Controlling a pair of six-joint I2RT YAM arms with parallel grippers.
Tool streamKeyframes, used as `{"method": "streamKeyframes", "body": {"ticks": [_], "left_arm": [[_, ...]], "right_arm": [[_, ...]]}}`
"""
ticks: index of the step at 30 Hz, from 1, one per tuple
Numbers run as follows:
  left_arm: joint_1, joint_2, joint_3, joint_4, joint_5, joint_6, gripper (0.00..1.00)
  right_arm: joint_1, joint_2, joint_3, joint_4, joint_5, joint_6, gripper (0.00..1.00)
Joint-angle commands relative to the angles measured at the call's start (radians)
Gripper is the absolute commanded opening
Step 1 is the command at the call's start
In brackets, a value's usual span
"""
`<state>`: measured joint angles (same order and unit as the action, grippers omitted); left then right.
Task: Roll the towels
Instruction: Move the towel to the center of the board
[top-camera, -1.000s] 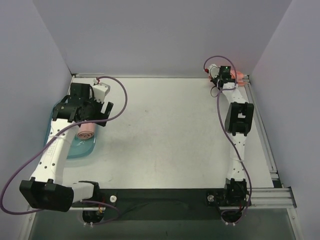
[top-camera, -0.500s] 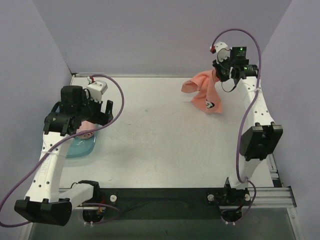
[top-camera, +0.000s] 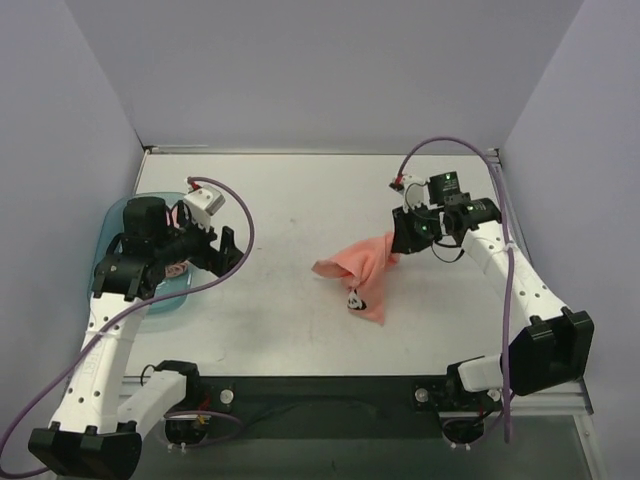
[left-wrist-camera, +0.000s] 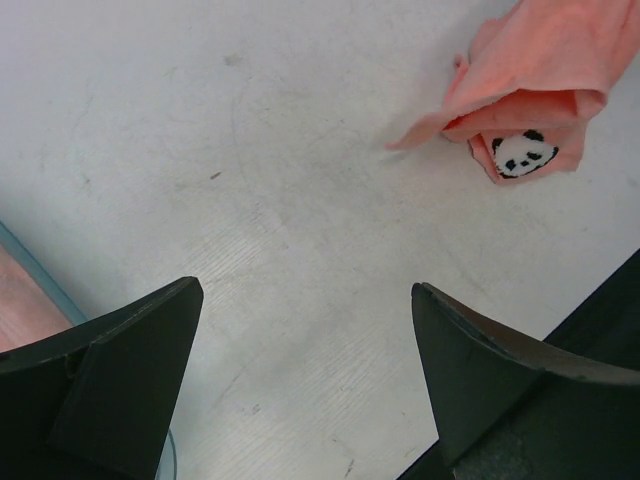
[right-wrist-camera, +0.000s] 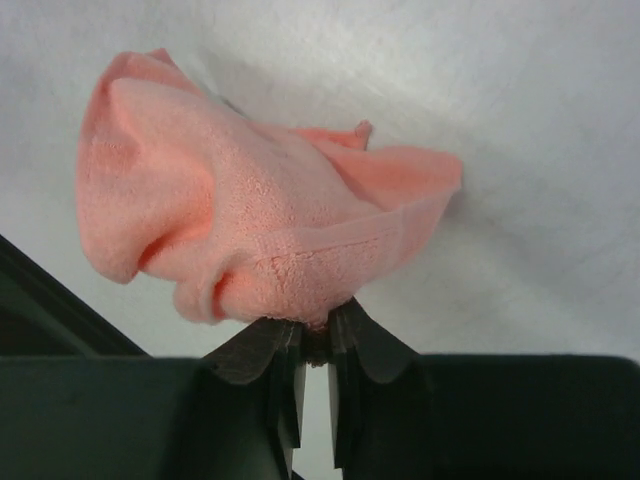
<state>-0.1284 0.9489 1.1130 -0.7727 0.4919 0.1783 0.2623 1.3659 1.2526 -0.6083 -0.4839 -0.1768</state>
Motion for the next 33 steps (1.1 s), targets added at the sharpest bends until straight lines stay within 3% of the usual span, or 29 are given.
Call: {"method": "streamKeyframes", "body": {"ticks": [1,2,3,5,9,13,18,25,33], "left_arm": [[0.001,-0.030,-0.036,0.064,0.146,0.068,0.97],[-0.002,-0.030,-0.059,0.064,0.157,0.078,0.97],[-0.007,-0.027,-0.068,0.065,0.163,0.088,0.97],[-0.028,-0.019,-0.088,0.070,0.168,0.115,0.97],[-0.097,0.066,-0.101,0.098,0.140,0.130,0.97],[-0.207,0.187,-0.104,0.185,0.090,0.110,0.92],[-0.325,0.367,-0.070,0.291,0.054,0.063,0.88],[-0.473,0.602,0.022,0.340,-0.022,0.055,0.87],[-0.501,0.838,0.149,0.383,-0.067,0.012,0.82]], "right_arm": [[0.002,-0.001,-0.096,0.002,-0.067,-0.026,0.22],[0.006,0.005,-0.105,0.002,-0.055,-0.032,0.51],[0.008,0.021,-0.108,-0.010,-0.038,-0.045,0.61],[-0.004,0.041,-0.088,-0.034,0.011,-0.081,0.66],[-0.096,0.050,-0.047,-0.155,-0.014,-0.109,0.68],[-0.185,0.010,-0.105,-0.235,-0.067,-0.116,0.65],[-0.218,-0.021,-0.226,-0.222,-0.079,-0.102,0.63],[-0.285,0.084,-0.240,-0.177,-0.165,-0.012,0.61],[-0.345,0.222,-0.151,-0.168,-0.309,0.060,0.62]]}}
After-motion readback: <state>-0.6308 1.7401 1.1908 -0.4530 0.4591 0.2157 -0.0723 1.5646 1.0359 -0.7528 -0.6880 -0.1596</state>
